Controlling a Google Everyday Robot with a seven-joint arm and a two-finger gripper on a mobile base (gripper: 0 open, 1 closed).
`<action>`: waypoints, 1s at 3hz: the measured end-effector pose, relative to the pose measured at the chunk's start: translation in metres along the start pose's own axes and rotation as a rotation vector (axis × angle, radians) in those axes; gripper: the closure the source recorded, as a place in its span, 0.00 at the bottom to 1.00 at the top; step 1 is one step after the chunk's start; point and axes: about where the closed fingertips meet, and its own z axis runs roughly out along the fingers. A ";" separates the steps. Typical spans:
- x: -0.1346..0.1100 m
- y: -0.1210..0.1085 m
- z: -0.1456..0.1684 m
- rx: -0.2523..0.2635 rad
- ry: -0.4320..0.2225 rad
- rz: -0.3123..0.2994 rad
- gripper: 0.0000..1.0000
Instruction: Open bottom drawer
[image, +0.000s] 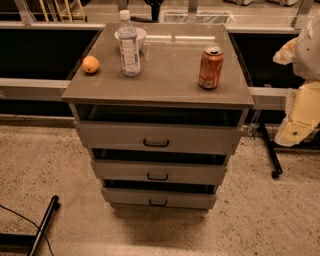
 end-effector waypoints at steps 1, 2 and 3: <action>0.000 0.000 0.000 0.000 0.000 0.000 0.00; 0.000 -0.003 0.030 -0.058 -0.014 0.009 0.00; 0.008 0.008 0.103 -0.152 -0.061 0.037 0.00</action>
Offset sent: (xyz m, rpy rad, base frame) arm 0.0197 0.0028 -0.0514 0.0472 0.1155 0.0066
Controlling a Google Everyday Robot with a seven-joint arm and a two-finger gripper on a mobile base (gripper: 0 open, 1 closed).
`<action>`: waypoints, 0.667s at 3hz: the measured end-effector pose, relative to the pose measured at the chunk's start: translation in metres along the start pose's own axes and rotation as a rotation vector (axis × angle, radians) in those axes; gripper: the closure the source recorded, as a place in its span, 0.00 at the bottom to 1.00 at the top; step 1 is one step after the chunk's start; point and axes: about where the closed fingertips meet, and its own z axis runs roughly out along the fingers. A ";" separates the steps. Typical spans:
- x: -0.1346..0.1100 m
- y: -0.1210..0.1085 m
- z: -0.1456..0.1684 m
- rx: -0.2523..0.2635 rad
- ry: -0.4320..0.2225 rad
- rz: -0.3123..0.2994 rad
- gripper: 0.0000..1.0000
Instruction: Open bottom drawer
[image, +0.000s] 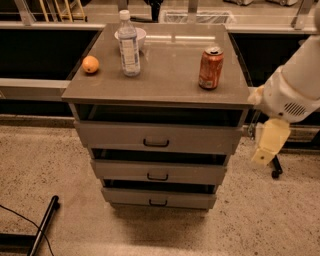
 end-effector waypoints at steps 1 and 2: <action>0.004 0.001 0.050 0.002 -0.066 -0.031 0.00; 0.004 0.001 0.050 0.001 -0.066 -0.031 0.00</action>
Offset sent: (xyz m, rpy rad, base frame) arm 0.0027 0.0061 -0.0425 0.0502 -0.0065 0.0254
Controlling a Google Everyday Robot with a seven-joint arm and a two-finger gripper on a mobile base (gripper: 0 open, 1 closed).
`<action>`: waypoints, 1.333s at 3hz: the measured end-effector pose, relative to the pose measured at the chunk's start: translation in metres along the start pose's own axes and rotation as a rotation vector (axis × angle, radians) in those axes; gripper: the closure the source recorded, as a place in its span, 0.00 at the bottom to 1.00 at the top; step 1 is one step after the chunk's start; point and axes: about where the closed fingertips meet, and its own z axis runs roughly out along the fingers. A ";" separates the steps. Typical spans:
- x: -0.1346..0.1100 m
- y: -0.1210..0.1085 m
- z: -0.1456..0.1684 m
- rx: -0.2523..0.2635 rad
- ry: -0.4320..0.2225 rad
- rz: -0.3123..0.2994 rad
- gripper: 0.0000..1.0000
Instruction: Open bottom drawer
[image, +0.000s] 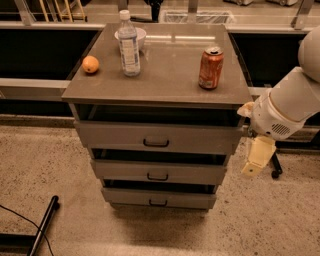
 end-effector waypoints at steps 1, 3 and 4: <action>0.007 -0.007 0.032 0.006 -0.027 0.013 0.00; 0.031 -0.011 0.189 -0.036 -0.171 0.091 0.00; 0.032 -0.015 0.197 -0.027 -0.181 0.099 0.00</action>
Offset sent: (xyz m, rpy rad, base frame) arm 0.0617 0.0327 -0.2556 0.2734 0.0017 -0.1114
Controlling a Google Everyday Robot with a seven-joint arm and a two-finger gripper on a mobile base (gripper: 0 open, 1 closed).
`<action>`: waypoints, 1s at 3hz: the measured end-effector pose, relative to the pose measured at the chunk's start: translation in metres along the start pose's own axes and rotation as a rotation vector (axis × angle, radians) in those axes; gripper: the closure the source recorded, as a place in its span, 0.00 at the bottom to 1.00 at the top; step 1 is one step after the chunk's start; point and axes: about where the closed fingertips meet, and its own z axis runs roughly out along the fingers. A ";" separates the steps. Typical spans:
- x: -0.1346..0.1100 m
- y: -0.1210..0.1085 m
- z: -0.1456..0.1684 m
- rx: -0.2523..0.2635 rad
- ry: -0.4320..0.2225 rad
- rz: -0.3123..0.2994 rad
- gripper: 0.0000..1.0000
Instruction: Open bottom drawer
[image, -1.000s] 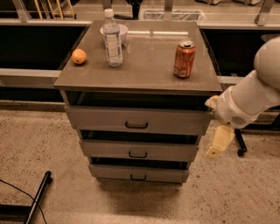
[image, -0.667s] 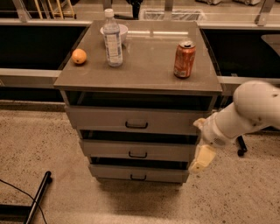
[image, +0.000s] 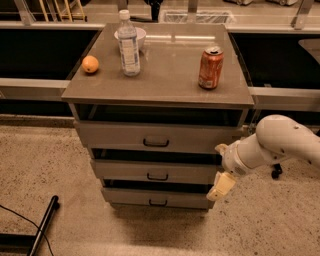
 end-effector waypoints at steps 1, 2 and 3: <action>0.008 -0.004 0.016 -0.031 0.009 0.002 0.00; 0.055 0.022 0.068 -0.064 -0.007 -0.038 0.00; 0.087 0.010 0.110 0.045 -0.105 -0.105 0.00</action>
Offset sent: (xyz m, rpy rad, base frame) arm 0.0223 -0.0467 -0.1787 0.0610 -0.3528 -0.0863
